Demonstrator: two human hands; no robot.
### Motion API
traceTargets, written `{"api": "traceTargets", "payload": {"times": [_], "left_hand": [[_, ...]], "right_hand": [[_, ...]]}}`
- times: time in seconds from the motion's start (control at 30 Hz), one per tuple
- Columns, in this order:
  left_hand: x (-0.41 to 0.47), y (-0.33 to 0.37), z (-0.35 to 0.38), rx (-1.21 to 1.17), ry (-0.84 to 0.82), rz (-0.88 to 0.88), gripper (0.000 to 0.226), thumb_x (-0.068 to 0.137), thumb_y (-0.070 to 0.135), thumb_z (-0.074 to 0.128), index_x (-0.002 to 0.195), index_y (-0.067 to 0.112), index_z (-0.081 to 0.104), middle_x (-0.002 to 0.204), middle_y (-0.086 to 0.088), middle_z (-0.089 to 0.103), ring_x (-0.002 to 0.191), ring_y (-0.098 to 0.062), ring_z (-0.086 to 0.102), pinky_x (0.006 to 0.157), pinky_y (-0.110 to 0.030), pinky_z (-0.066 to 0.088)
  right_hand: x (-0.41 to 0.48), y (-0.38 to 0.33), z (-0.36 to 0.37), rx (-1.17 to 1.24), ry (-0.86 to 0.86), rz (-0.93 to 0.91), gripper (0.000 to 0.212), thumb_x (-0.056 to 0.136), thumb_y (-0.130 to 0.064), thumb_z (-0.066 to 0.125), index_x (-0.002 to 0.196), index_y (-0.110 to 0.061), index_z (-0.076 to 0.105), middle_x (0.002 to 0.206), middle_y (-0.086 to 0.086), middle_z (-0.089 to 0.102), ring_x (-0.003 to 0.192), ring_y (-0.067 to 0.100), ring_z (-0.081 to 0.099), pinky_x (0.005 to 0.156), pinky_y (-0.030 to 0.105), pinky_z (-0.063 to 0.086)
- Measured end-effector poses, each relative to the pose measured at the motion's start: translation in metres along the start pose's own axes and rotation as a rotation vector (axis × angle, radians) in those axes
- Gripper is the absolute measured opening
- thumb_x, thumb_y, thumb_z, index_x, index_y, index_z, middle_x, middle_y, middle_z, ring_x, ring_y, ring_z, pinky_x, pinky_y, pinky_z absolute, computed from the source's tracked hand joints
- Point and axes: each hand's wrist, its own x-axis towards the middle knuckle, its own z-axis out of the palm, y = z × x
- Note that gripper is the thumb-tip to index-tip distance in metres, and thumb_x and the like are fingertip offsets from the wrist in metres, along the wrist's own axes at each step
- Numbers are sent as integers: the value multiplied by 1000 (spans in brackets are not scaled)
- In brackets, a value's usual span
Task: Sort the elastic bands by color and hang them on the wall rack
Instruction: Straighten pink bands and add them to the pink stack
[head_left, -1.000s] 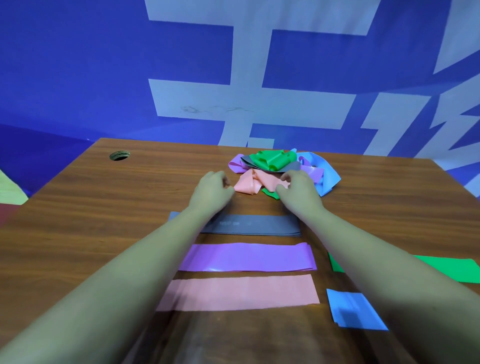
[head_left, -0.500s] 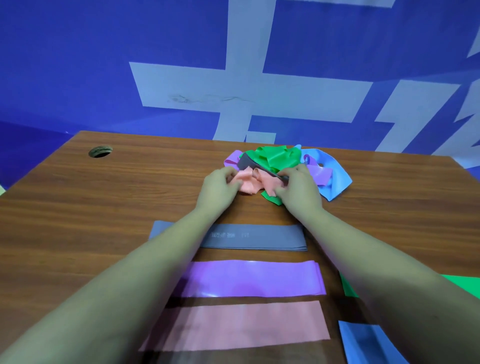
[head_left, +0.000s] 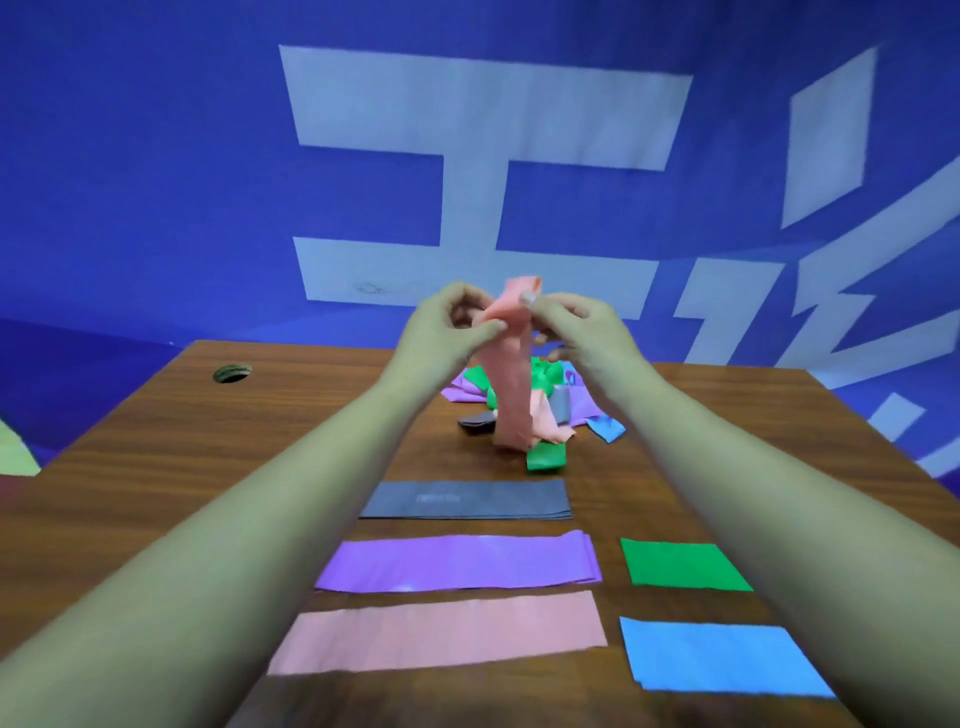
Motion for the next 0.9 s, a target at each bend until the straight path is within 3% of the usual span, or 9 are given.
{"api": "traceTargets", "payload": {"times": [0.07, 0.17, 0.3, 0.37, 0.47, 0.67, 0.77, 0.9], "left_hand": [[-5, 21, -2, -15, 0, 24, 19, 83, 5, 72, 94, 13, 59, 71, 2, 60, 61, -2, 54, 56, -13, 43], [-14, 44, -6, -57, -22, 41, 23, 83, 9, 74, 101, 11, 59, 75, 0, 64, 71, -10, 60, 63, -16, 45], [-27, 70, -6, -183, -35, -1, 35, 78, 34, 76, 105, 14, 63, 88, 1, 70, 83, -11, 64, 75, -27, 48], [-35, 81, -5, -221, -53, -9, 33, 82, 42, 71, 100, 14, 68, 84, 7, 69, 79, -8, 61, 76, -29, 48], [-47, 95, -1, -246, -72, 44, 11, 94, 22, 63, 87, 14, 68, 73, 11, 65, 70, -5, 58, 69, -24, 47], [-68, 112, 5, -164, -137, 94, 9, 93, 12, 62, 87, 14, 69, 68, 10, 65, 61, -1, 56, 59, -16, 44], [-79, 112, 6, -156, -174, 62, 7, 92, 15, 63, 90, 15, 70, 76, 8, 69, 71, -6, 60, 68, -24, 48], [-96, 101, 9, -108, -227, -37, 24, 88, 33, 69, 108, 21, 73, 103, 2, 75, 100, -17, 69, 95, -41, 52]], "right_hand": [[-10, -22, -7, 18, 6, -64, 17, 91, -32, 65, 83, -19, 72, 71, -9, 65, 61, -2, 58, 57, 16, 42], [-25, -49, -18, -15, 28, -170, 9, 90, -17, 66, 89, -9, 72, 74, -1, 64, 62, -2, 56, 57, 9, 42], [-41, -82, -31, -29, 66, -229, 11, 91, -10, 62, 92, -3, 70, 73, 0, 64, 62, -2, 57, 57, 12, 43], [-50, -94, -38, -58, 60, -222, 8, 91, -12, 63, 89, -8, 69, 74, 1, 65, 67, 4, 59, 59, 17, 45], [-61, -102, -47, -83, 25, -188, 8, 89, -15, 64, 82, -14, 68, 72, -1, 64, 68, 8, 59, 61, 22, 46], [-80, -106, -58, -87, -27, -133, 25, 84, -33, 72, 93, -10, 71, 82, 5, 68, 74, 14, 61, 71, 35, 54], [-88, -113, -59, -203, -31, -153, 8, 85, -19, 71, 88, -12, 72, 76, 2, 64, 71, 13, 58, 74, 37, 57], [-96, -120, -58, -175, -28, -128, 8, 85, -16, 70, 89, -9, 72, 82, 7, 66, 77, 18, 62, 82, 47, 59]]}}
